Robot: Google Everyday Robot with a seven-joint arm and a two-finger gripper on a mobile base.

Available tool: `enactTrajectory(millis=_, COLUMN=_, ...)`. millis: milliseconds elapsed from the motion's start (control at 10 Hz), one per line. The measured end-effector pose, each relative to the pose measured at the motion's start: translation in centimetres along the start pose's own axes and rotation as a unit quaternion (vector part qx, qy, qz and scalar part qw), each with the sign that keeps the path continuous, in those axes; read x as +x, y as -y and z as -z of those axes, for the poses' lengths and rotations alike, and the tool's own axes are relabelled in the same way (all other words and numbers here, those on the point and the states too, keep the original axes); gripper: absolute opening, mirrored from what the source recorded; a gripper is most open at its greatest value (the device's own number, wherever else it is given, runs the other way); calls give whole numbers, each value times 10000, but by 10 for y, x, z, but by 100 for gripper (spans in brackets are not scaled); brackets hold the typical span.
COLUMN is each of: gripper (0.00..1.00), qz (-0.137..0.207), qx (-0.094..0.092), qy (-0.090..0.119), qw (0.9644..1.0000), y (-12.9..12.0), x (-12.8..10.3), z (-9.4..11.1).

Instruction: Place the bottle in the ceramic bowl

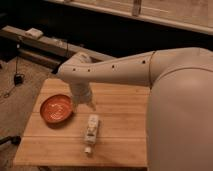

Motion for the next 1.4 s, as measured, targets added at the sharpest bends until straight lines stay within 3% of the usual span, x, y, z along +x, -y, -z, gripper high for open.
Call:
enactTrajectory(millis=1100, gripper=65, qz=8, qx=17, qy=-1, qw=10000, y=0, x=0, z=-1)
enactTrajectory(millis=1400, gripper=65, qz=-52, qx=345, qy=143, qw=9993, y=17, x=7, z=-11)
